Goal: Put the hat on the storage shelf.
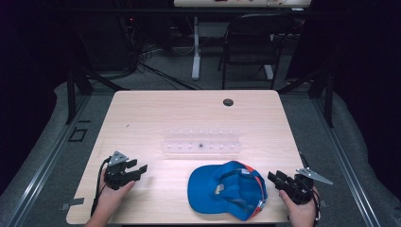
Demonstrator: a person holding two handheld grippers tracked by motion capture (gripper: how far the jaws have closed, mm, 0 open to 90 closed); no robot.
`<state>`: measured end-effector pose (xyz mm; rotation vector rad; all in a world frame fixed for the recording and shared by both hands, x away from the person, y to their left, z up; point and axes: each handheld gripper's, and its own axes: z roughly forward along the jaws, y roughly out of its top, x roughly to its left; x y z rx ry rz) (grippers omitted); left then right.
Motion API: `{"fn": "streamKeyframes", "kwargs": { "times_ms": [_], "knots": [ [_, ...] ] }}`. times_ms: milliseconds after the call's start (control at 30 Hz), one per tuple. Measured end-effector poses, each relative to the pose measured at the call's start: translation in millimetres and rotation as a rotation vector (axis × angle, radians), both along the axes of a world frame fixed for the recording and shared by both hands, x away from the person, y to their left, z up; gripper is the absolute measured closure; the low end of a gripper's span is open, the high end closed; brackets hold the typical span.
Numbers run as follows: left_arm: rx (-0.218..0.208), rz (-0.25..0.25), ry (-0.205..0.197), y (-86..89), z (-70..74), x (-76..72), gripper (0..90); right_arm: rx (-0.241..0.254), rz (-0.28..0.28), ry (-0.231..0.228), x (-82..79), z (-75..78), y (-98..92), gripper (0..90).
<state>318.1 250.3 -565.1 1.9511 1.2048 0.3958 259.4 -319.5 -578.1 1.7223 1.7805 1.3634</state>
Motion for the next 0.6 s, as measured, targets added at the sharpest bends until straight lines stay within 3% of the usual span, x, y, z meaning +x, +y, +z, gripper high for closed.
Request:
{"fn": "streamKeyframes", "kwargs": {
  "times_ms": [167,300,433,533,600],
  "knots": [
    [-0.011,0.015,0.005,1.8,0.0,0.3,46.3,-0.015,0.004,-0.028,-0.9,2.3,1.9,49.1],
    [-0.018,0.005,0.015,0.4,0.0,-0.6,46.4,-0.084,0.007,-0.057,-2.9,7.5,5.5,46.6],
    [-0.019,0.002,-0.001,-1.6,1.6,-3.5,46.4,-0.087,0.032,-0.025,-6.2,13.8,11.8,53.0],
    [-0.024,-0.001,-0.007,-0.7,3.8,-4.5,46.4,-0.162,0.038,-0.006,-7.2,17.5,17.7,56.7],
    [-0.033,0.005,-0.011,0.0,3.5,-4.4,46.3,-0.173,0.038,-0.001,-7.2,19.1,17.5,56.8]
  ]
}}
